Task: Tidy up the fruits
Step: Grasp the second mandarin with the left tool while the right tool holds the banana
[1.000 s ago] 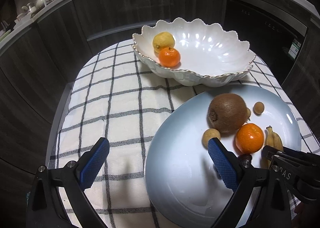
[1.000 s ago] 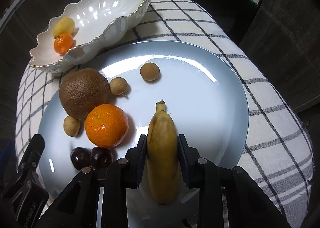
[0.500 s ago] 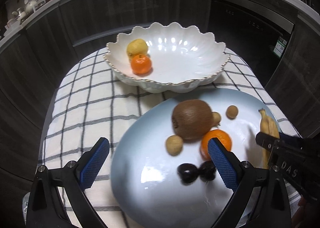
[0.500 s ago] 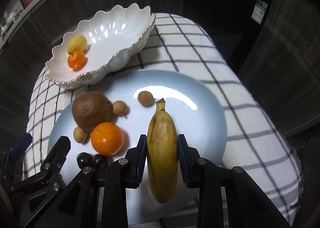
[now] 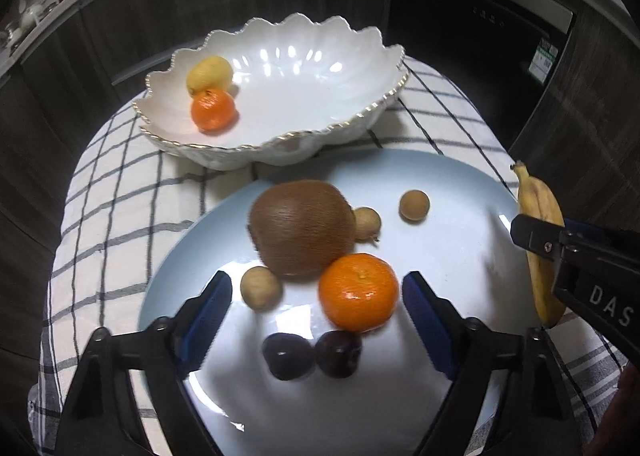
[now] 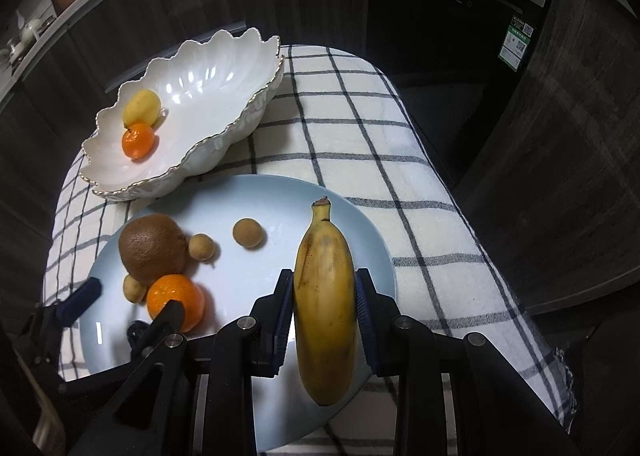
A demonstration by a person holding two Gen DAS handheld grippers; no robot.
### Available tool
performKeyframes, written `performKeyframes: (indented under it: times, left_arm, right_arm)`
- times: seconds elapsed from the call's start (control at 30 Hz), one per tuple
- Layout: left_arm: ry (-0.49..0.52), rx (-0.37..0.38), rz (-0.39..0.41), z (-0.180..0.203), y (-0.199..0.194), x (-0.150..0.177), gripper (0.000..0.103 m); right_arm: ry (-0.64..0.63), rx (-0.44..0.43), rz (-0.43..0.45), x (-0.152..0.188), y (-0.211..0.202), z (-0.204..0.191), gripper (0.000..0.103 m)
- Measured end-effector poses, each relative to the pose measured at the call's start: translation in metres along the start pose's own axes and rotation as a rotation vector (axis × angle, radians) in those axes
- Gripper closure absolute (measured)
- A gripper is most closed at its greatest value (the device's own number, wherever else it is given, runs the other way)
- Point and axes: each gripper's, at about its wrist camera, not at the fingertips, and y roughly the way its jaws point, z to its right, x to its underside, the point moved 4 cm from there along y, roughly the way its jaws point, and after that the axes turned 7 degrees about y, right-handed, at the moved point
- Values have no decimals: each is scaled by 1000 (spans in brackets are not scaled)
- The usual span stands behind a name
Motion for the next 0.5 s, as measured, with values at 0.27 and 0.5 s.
performKeyframes:
  times: [0.27,0.5]
  left_arm:
    - [13,-12,-43,14,15,-1,24]
    - [36,-39,-45,17,21,-3,26]
  right_arm:
    - [1,-12,-2,-2,6,10,72]
    - [2,-35,-22,0,13,10,72]
